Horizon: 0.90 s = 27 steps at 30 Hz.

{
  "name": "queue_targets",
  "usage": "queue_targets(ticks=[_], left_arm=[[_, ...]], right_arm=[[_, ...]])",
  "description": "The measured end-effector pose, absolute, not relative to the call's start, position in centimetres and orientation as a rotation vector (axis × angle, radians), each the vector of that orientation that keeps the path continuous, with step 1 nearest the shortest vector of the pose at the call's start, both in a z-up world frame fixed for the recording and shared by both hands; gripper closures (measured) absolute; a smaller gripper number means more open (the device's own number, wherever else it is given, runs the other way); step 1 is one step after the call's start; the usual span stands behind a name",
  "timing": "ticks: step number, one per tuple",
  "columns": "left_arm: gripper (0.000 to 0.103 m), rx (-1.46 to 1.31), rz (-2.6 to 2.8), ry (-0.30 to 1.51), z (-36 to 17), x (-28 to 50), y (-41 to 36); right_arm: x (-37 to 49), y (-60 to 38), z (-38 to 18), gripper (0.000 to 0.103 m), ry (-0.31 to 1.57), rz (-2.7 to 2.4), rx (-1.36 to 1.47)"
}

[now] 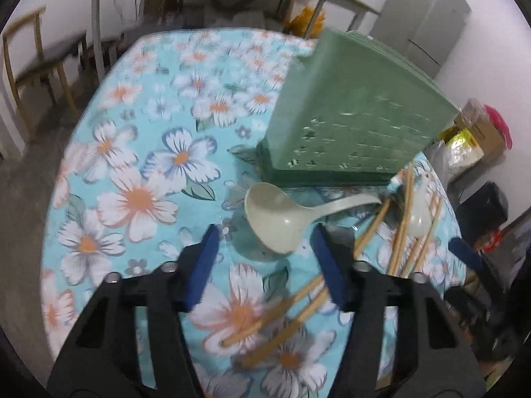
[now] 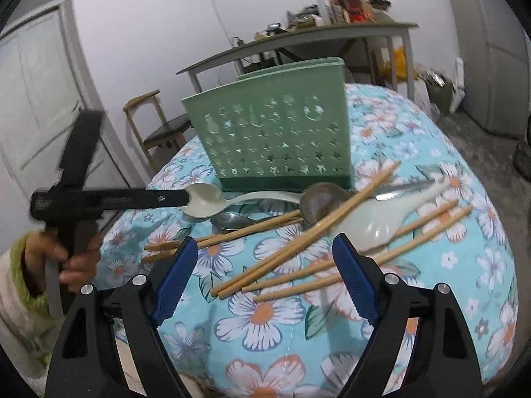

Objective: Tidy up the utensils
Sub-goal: 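Reach the left gripper to the cream ladle and grasp its handle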

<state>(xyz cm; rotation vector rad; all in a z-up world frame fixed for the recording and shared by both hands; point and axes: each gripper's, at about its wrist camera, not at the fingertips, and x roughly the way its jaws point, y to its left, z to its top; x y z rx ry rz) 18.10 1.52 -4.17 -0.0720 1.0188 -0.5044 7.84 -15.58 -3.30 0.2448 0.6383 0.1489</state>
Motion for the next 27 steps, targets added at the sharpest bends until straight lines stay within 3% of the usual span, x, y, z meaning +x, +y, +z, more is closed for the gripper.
queue_targets(ticks=[5,8,10,17,27], left_arm=[[0.073,-0.121,-0.494,1.071,-5.5,19.8,1.0],[0.09,-0.128,-0.49,1.089,-6.2,20.2,0.7],[0.096,-0.137,-0.485,1.092,-6.3,20.4,1.0],[0.099,-0.161,-0.458,1.039,-4.9,20.4,2.9],[0.099,-0.169,-0.413,0.962,-4.0,19.5,5.1]], right_arm=[[8.7,-14.0,-3.0,0.028,0.608,0.209,0.147],[9.9,-12.9,-2.8,0.033,0.601,0.232,0.083],[10.7,-12.0,-2.7,0.037,0.6,0.243,0.048],[13.4,-8.9,-3.6,0.057,0.643,0.259,-0.098],[15.3,-5.4,-6.0,0.072,0.744,0.204,-0.305]])
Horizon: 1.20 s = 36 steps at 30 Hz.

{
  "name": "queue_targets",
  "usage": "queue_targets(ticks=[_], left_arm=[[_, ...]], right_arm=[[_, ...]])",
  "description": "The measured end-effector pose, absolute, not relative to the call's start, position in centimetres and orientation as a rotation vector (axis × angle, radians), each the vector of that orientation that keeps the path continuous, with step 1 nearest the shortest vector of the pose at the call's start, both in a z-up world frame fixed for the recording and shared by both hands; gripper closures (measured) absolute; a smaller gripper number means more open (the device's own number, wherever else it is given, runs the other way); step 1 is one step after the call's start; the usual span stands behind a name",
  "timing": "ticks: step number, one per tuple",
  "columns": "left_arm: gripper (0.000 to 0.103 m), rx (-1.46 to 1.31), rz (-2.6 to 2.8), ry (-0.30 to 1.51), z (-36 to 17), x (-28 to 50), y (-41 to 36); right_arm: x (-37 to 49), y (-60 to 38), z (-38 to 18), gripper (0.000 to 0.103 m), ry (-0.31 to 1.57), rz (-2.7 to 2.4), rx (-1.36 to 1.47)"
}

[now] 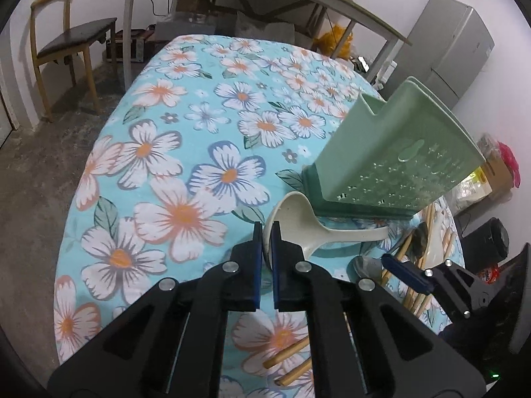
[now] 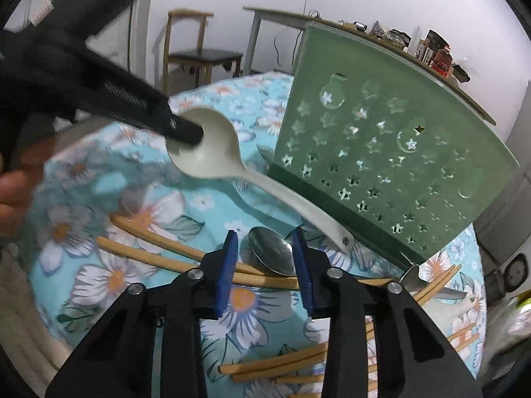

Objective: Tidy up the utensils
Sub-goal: 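Lift the cream ladle with the left gripper and drop it into the green holder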

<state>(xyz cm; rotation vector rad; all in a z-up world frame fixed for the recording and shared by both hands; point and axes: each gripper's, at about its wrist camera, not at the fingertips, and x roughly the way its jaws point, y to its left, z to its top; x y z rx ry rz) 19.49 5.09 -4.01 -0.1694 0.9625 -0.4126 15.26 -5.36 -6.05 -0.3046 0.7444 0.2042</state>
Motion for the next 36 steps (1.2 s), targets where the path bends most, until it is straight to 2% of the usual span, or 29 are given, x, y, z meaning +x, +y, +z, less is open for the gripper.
queue_targets(ticks=[6,9,19,27,36], left_arm=[[0.099,-0.184,-0.422,0.935,-3.9,19.1,5.7],[0.099,-0.18,-0.425,0.917,-3.7,18.8,5.9],[0.099,-0.15,-0.411,0.787,-0.3,16.1,6.8],[0.099,-0.117,-0.408,0.64,4.8,13.3,7.2],[0.099,-0.066,-0.386,0.458,11.4,11.5,7.6]], right_arm=[[15.7,-4.1,-6.7,0.078,0.788,0.144,-0.392],[15.9,-3.3,-6.9,0.092,0.811,0.13,-0.406],[13.4,-4.3,-3.1,0.098,0.718,0.079,-0.347],[10.6,-8.2,2.0,0.101,0.601,0.063,-0.187],[9.4,-12.0,5.3,0.1,0.536,0.115,-0.005]])
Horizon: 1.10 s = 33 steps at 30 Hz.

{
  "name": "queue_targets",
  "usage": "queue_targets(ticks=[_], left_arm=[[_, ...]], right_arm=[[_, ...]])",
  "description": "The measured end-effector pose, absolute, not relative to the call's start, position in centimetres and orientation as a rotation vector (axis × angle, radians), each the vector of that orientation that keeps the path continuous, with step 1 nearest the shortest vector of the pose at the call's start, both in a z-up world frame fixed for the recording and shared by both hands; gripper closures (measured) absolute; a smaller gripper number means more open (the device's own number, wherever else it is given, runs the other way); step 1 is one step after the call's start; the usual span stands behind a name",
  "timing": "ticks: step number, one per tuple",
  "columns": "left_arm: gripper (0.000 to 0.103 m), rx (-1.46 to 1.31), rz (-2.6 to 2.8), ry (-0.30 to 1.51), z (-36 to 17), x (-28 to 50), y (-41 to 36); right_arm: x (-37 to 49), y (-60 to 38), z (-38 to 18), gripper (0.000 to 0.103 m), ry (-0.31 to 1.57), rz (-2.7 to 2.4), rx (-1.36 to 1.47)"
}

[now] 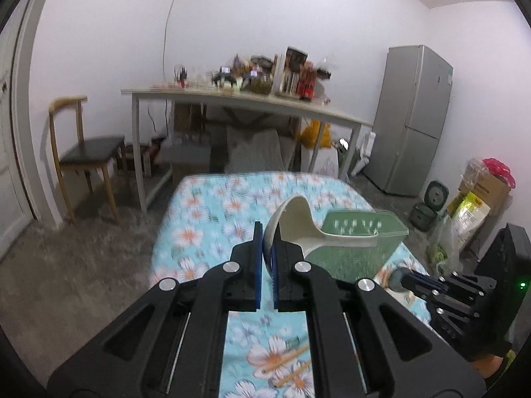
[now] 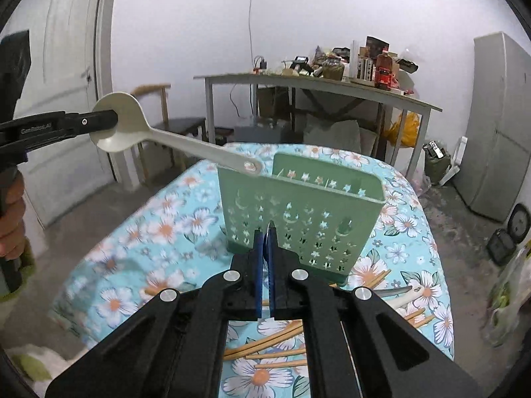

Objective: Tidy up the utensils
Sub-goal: 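Lift the cream ladle with the left gripper and drop it into the green holder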

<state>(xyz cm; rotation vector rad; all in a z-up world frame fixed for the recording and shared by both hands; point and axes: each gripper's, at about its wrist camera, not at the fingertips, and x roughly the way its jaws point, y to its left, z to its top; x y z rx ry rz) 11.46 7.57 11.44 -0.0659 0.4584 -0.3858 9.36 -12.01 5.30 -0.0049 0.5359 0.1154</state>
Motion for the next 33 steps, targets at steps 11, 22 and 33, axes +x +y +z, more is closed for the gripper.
queue_targets(ticks=[11,22,33], left_arm=[[0.099,0.21,-0.304,0.434,14.0,14.4,4.0],[0.099,0.452,-0.286,0.523,12.2,18.5,-0.8],[0.093,0.361,-0.403,0.632,9.7,22.2,-3.4]], right_arm=[[6.4,-16.1,10.9,0.1,0.385,0.133,0.093],[5.6,-19.9,15.9,0.1,0.232,0.157,0.138],[9.5,-22.7,17.7,0.1,0.192,0.287,0.277]])
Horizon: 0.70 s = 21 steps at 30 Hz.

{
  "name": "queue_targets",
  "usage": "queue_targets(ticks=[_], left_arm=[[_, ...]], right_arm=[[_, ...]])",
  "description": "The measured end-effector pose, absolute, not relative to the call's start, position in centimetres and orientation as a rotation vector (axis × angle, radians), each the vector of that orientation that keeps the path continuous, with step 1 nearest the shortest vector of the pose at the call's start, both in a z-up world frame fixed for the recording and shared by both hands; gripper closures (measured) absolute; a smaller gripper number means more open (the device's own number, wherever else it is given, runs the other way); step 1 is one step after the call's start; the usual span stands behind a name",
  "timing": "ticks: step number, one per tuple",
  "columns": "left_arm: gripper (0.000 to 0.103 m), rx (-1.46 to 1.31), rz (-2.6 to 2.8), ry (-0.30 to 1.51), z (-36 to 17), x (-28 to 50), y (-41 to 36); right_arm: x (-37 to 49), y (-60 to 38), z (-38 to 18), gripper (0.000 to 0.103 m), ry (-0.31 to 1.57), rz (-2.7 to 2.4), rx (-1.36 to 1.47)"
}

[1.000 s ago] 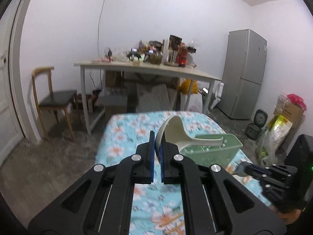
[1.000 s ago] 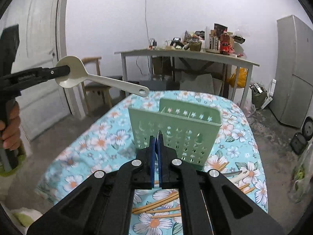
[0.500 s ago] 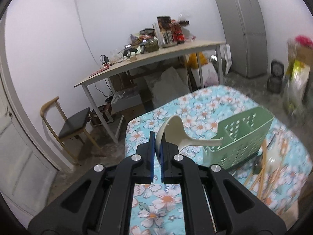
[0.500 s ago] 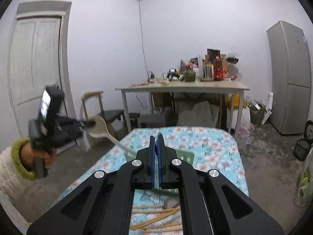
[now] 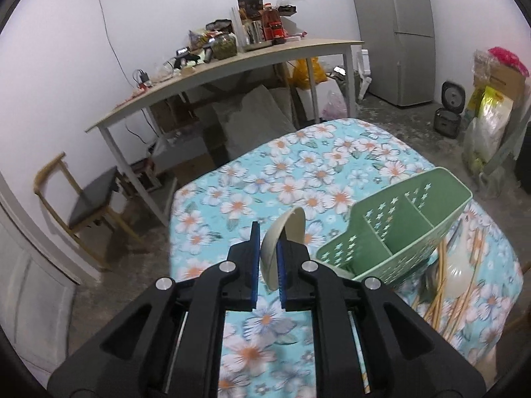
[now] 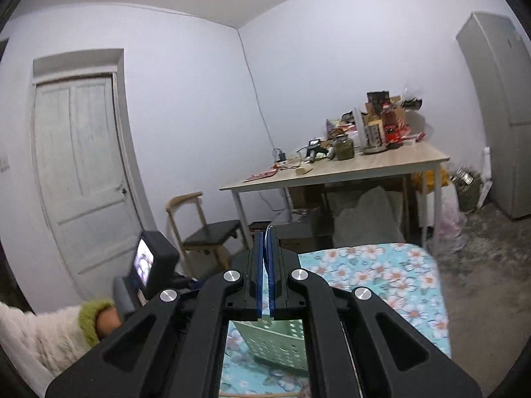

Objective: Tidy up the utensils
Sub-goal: 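Lift the cream ladle with the left gripper and drop it into the green holder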

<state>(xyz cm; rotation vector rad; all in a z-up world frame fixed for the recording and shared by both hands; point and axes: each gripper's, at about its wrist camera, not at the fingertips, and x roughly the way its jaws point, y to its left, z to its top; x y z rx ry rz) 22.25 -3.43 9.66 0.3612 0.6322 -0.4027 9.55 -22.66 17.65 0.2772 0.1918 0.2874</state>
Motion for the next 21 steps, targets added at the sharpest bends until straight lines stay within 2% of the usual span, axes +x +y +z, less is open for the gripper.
queue_targets(ticks=[2,4,8,10,12,21], left_arm=[[0.092,0.312,-0.439,0.649,9.3,22.6,-3.3],[0.088,0.265,-0.465,0.657,9.2,23.0,-3.1],[0.058,0.154,-0.5,0.611,9.8,22.7,-1.6],[0.051,0.122,-0.5,0.59,10.1,22.4,-1.0],[0.045,0.085,-0.498,0.576,10.4,22.2,-0.1],[0.033,-0.031,-0.476,0.633,8.5,21.3,2.9]], right_arm=[[10.5,-22.9,17.5,0.1,0.195,0.304,0.295],[11.4,-23.0,17.4,0.1,0.201,0.318,0.311],[13.1,-23.2,16.3,0.1,0.233,0.343,0.339],[14.0,-23.3,15.8,0.1,0.251,0.349,0.351],[14.8,-23.5,15.2,0.1,0.27,0.352,0.365],[17.3,-23.3,12.4,0.1,0.347,0.321,0.382]])
